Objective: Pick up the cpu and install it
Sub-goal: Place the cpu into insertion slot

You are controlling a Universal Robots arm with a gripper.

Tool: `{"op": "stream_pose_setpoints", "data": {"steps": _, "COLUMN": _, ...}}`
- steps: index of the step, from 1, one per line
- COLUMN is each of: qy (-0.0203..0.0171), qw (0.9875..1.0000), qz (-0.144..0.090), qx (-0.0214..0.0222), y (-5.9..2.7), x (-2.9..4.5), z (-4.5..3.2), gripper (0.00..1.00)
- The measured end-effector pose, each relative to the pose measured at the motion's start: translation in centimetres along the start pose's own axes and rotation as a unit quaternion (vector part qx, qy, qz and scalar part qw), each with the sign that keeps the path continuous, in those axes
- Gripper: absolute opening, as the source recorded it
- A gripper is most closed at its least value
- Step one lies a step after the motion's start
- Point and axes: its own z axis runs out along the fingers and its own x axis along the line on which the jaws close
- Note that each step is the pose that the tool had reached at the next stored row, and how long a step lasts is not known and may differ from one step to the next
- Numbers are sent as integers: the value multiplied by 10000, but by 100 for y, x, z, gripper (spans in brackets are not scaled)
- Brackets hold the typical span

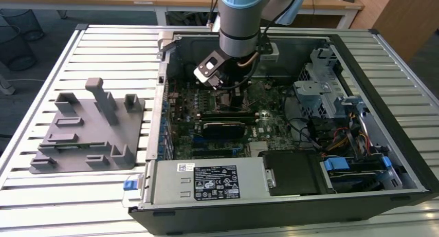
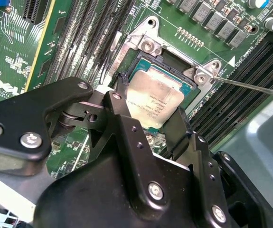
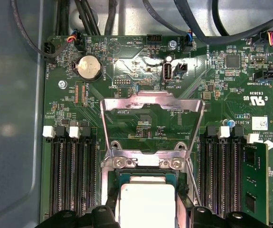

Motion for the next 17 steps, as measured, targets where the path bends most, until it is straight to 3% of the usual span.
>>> {"op": "stream_pose_setpoints", "data": {"steps": 4, "qy": 7, "qw": 10000, "qz": 0, "qx": -4, "y": 2, "x": 2, "z": 6, "gripper": 55}}
{"op": "stream_pose_setpoints", "data": {"steps": 5, "qy": 5, "qw": 10000, "qz": 0, "qx": -4, "y": 1, "x": 2, "z": 5, "gripper": 61}}
{"op": "stream_pose_setpoints", "data": {"steps": 17, "qy": 1, "qw": 10000, "qz": 0, "qx": 0, "y": 1, "x": 1, "z": -28, "gripper": 61}}
